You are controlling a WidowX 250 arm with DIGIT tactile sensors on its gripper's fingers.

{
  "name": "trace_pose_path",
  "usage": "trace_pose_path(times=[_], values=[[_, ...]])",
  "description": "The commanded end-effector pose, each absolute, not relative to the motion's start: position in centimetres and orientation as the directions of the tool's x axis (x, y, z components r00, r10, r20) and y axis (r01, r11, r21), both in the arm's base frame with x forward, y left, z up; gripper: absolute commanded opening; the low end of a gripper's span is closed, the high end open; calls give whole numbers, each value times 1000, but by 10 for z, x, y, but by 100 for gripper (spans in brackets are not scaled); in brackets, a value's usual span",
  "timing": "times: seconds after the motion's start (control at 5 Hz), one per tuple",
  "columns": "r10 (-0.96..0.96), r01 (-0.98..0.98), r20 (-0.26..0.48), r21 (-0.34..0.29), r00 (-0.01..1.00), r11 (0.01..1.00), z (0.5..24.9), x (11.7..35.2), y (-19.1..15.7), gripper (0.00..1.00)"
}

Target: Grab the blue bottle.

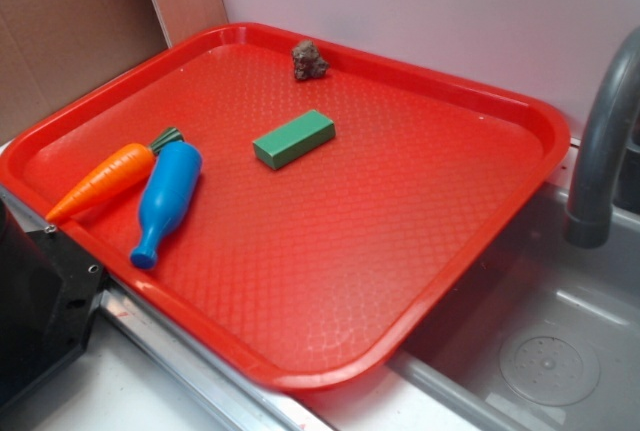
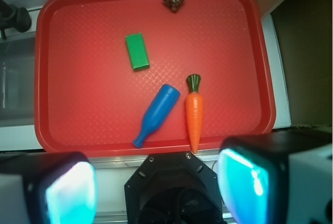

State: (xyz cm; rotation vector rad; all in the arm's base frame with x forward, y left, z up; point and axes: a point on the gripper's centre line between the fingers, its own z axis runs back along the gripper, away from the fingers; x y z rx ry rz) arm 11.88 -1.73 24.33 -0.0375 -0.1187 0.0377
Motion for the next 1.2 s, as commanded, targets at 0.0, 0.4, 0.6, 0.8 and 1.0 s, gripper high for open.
trace_pose_path(times=[0.0, 0.4, 0.6, 0.8, 1.0], values=[[40, -35, 118, -40, 992, 999, 243, 119, -17, 100], [277, -277, 66, -16, 958, 961, 144, 138, -21, 100], [340, -338, 62, -31, 938, 940, 99, 150, -23, 100], [370, -367, 58, -60, 927, 928, 69, 145, -29, 100], [373, -370, 34, -64, 927, 927, 51, 151, -41, 100]])
